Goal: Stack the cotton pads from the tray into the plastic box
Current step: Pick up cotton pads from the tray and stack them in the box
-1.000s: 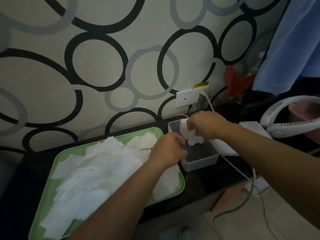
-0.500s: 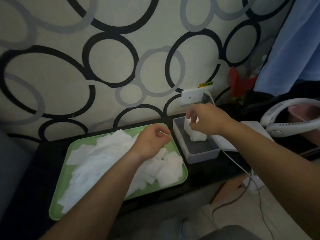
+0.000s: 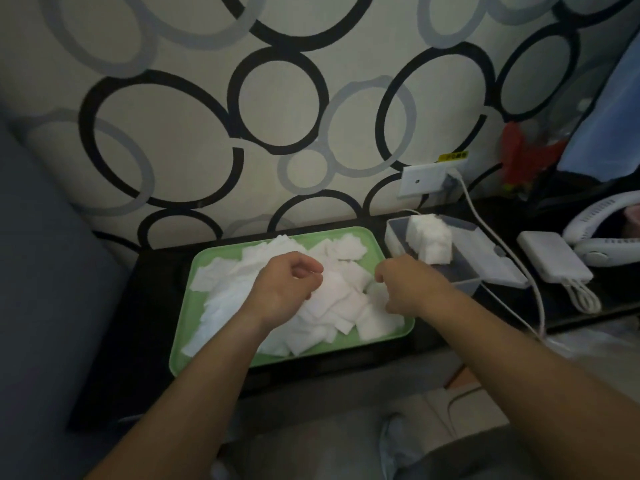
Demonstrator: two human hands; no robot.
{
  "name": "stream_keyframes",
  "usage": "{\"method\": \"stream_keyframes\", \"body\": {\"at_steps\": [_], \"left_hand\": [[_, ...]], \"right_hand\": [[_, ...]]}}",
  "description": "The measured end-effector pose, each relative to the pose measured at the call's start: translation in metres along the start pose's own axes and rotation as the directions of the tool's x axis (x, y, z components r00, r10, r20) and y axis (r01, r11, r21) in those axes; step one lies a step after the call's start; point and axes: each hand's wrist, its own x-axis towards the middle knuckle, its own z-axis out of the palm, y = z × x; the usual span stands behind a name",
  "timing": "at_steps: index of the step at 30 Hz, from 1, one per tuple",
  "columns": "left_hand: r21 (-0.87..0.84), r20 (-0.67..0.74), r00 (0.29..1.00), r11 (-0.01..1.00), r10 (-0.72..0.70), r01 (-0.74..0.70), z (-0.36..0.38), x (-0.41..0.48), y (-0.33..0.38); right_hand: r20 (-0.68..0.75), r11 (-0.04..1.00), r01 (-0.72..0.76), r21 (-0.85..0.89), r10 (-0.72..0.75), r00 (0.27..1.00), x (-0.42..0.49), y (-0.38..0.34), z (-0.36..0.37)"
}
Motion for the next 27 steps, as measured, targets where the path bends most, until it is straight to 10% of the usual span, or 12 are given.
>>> {"method": "stream_keyframes", "body": {"at_steps": [6, 16, 23, 27], "left_hand": [[0.043, 0.025, 0.999, 0.998, 0.045, -0.046, 0.008, 0.002, 0.001], [-0.041, 0.082, 0.988, 0.991, 0.13, -0.127, 0.013, 0.002, 0.013], [-0.138, 0.083, 0.983, 0.979, 0.166, -0.153, 0.039, 0.005, 0.017], [-0.125, -0.056, 0.993, 0.986, 0.101, -0.107, 0.039, 0.011, 0.015]], "right_hand": [[-0.025, 0.997, 0.011, -0.078, -0.013, 1.0, -0.002, -0.004, -0.003], [-0.27, 0.735, 0.176, 0.655, 0.01, 0.963, -0.021, 0.009, -0.034], [-0.356, 0.522, 0.335, 0.785, -0.062, 0.932, -0.009, -0.005, -0.026], [-0.333, 0.591, 0.254, 0.766, 0.026, 0.943, -0.007, -0.004, -0.025]]}}
